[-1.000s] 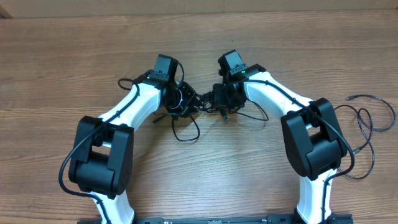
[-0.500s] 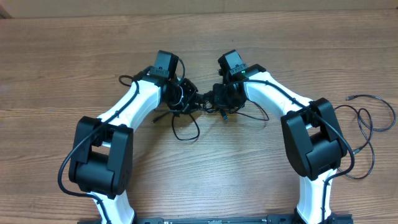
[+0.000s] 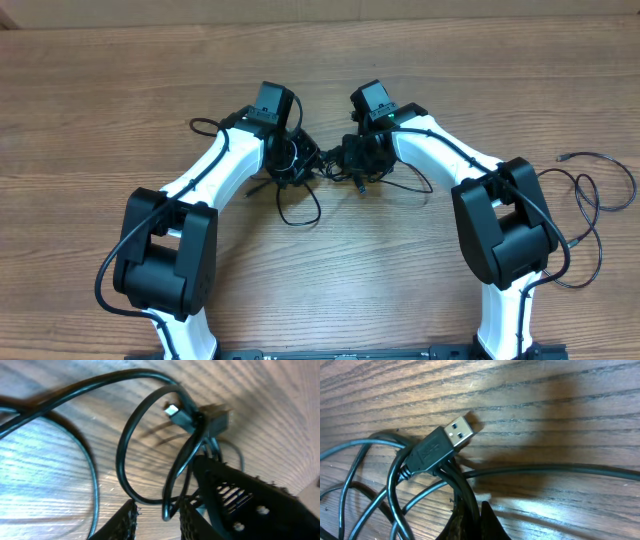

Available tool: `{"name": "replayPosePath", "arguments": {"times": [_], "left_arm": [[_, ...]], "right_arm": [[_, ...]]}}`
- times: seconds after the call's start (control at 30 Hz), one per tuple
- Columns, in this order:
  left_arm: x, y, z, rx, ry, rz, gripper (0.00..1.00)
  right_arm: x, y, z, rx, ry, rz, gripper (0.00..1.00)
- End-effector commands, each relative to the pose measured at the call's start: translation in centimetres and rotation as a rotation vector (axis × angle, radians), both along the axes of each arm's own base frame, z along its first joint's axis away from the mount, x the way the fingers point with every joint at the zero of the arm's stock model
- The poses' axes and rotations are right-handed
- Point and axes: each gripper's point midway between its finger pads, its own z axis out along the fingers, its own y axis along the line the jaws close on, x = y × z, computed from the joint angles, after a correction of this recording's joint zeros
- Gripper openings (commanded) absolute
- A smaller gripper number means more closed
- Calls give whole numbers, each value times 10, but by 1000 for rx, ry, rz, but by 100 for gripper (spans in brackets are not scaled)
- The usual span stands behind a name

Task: Untangle cables

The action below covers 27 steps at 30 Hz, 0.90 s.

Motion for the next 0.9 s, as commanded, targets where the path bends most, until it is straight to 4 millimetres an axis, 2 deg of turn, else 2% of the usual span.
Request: {"name": "replayPosePath", "arguments": {"times": [0.0, 0.13, 0.3, 0.47, 0.7, 0.87], "left_arm": [[11, -4, 20, -48, -57, -3, 27], [10, 3, 14, 7, -54, 10, 29], [8, 1, 11, 52, -67, 3, 30], [16, -3, 14, 38, -89, 31, 31], [16, -3, 14, 35, -86, 40, 30], [7, -24, 26, -110, -32, 8, 27]], "right_arm": [[-1, 2, -1, -2, -2, 3, 5], [-1, 2, -1, -2, -3, 3, 5], [-1, 2, 0, -2, -3, 4, 5], [-1, 2, -1, -2, -2, 4, 5], [-1, 2, -1, -2, -2, 3, 5], [-1, 2, -1, -2, -3, 3, 5]]}}
